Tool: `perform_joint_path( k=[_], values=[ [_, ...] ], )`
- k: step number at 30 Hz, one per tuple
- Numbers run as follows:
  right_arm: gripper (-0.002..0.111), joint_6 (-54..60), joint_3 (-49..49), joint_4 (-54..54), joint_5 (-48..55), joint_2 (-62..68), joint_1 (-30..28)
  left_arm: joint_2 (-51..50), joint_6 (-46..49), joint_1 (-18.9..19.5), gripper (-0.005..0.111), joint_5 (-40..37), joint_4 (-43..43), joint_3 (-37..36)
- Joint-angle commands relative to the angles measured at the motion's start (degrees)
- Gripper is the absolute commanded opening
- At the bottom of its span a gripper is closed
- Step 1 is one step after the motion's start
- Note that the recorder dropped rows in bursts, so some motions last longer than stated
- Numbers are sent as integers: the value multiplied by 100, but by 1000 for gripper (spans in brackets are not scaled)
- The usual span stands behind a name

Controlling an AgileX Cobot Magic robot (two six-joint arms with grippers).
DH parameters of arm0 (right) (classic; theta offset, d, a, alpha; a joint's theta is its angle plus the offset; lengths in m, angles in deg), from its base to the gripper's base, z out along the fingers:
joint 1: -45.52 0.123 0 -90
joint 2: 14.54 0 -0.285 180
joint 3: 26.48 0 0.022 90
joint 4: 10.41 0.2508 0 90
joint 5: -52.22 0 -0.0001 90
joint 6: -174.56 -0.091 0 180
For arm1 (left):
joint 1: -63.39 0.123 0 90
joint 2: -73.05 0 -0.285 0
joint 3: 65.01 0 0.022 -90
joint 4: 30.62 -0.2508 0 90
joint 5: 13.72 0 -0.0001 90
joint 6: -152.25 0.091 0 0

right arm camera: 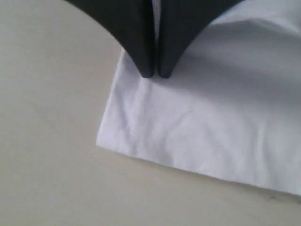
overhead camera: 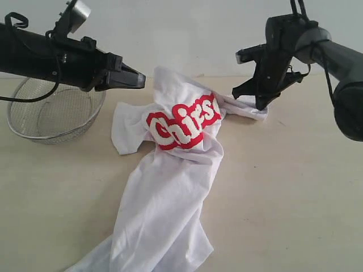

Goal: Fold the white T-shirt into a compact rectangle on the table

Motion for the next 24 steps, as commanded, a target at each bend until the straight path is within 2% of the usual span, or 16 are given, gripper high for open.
perform_joint_path(
  k=[1, 7, 10, 14, 18, 20, 24],
  values=[
    [0, -28, 25, -138, 70, -8, -371, 18, -18, 8, 4, -83, 192, -21],
    [0, -17, 25, 491, 121, -271, -682, 18, -18, 8, 4, -105, 219, -21],
    [0, 412, -26, 1983, 313, -1076, -727, 18, -18, 8, 4, -427, 202, -21],
    [0, 650, -1298, 2793, 313, -2121, -760, 261, -441, 8, 4, -430, 24, -30],
    [0, 1226, -2911, 3999, 313, -2868, -760, 638, -1035, 8, 4, -428, -726, -30],
    [0, 1611, -3683, 4543, 313, -3297, -749, 787, -1340, 8, 4, -468, -792, -147],
    [0, 2089, -5277, 4694, 65, -4431, -685, 1027, -1516, -16, 4, -534, -792, -644]
  ],
)
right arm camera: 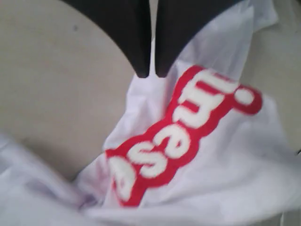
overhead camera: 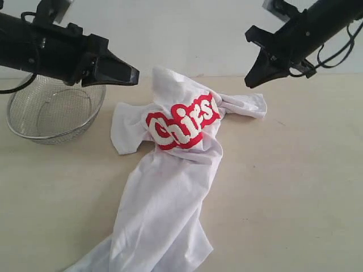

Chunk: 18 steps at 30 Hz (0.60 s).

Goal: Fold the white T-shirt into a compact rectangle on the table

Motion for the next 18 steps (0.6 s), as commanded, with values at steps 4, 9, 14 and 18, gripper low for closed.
perform_joint_path(
  k=[4, 9, 14, 18],
  values=[
    [0, 806, -2700, 423, -707, -1959, 168, 384, -272, -179, 4, -87, -112, -1165],
    [0, 1316, -4099, 818, -811, -2496, 516, 606, -270, -741, 4, -27, -112, -2173],
    [6, 1477, -5175, 831, -1718, -2549, 1020, 936, -653, -1333, 4, 606, -425, -2900],
    [28, 1612, -5627, 876, -2072, -2549, 1245, 1206, -2175, -1664, 4, 1150, -1935, -3090]
  ],
)
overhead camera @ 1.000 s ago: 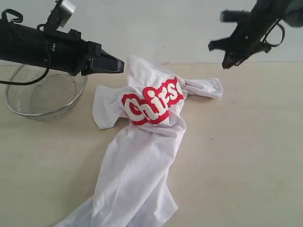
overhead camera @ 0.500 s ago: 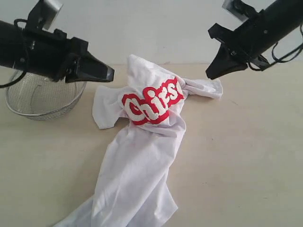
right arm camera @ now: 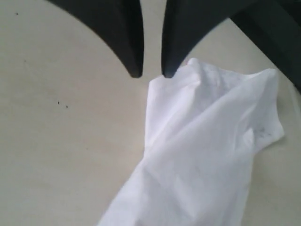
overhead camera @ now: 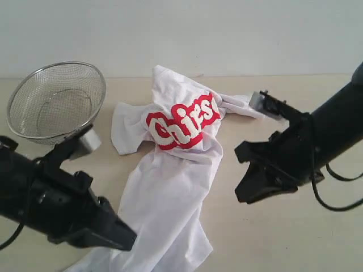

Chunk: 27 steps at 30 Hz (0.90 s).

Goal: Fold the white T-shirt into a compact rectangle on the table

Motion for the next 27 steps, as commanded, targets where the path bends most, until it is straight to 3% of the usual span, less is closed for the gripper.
perform_joint_path(
  k=[1, 5, 10, 19, 22, 27],
  values=[
    [35, 270, -457, 113, -453, -77, 216, 318, -1775, -292, 4, 508, -1718, -174],
    [51, 412, -480, 330, -474, -77, 229, 603, -3119, -292, 4, 295, -3064, -188],
    [51, 496, -469, 358, -542, -77, 229, 996, -3581, -280, 4, -265, -3291, -277],
    [51, 530, -469, 372, -553, -77, 229, 938, -4253, -280, 5, 557, -4109, -771],
    [51, 541, -469, 372, -553, -77, 229, 938, -4253, -280, 14, 789, -4014, -771],
    [51, 541, -469, 372, -553, -77, 229, 938, -4329, -280, 51, 958, -3983, -771]
  ],
)
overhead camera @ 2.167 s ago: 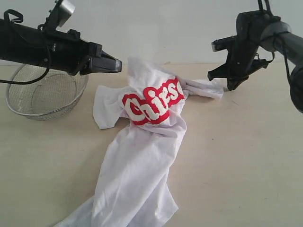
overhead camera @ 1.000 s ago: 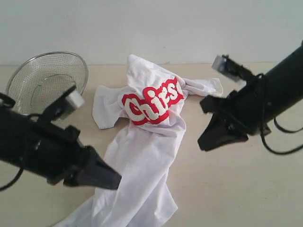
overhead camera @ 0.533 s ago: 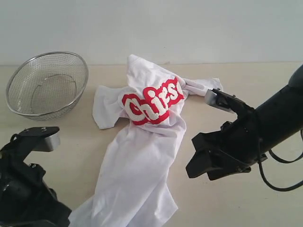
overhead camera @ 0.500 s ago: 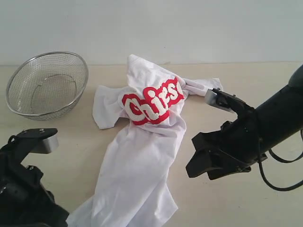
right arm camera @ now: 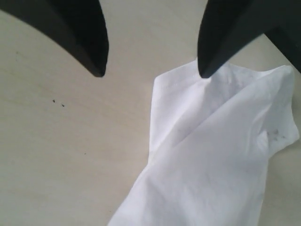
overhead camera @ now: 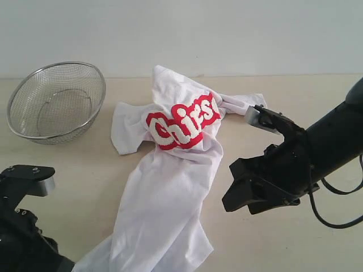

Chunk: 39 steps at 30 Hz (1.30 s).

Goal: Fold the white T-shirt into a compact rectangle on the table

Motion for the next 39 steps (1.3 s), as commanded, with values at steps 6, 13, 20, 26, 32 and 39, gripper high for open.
perform_joint_path(
  k=[6, 13, 20, 26, 32, 39],
  values=[
    [51, 60, -29, 10, -7, -74, 15, -348, -519, -25, 59, 375, -12, -28],
    [51, 123, -29, 47, -6, -74, 15, -1177, -445, -25, 59, 579, -21, -16],
    [51, 122, -29, 51, 4, -74, 15, -1272, -405, -25, 59, 836, -45, -16],
    [51, 174, -29, 95, 1, -74, 15, -1369, -417, -25, 59, 940, -237, -16],
    [51, 222, -29, 133, 68, -74, 15, -1798, -417, -25, 54, 953, -237, -16],
    [51, 212, -29, 133, -44, -74, 250, -1979, -192, -25, 12, 938, -237, -16]
  ],
)
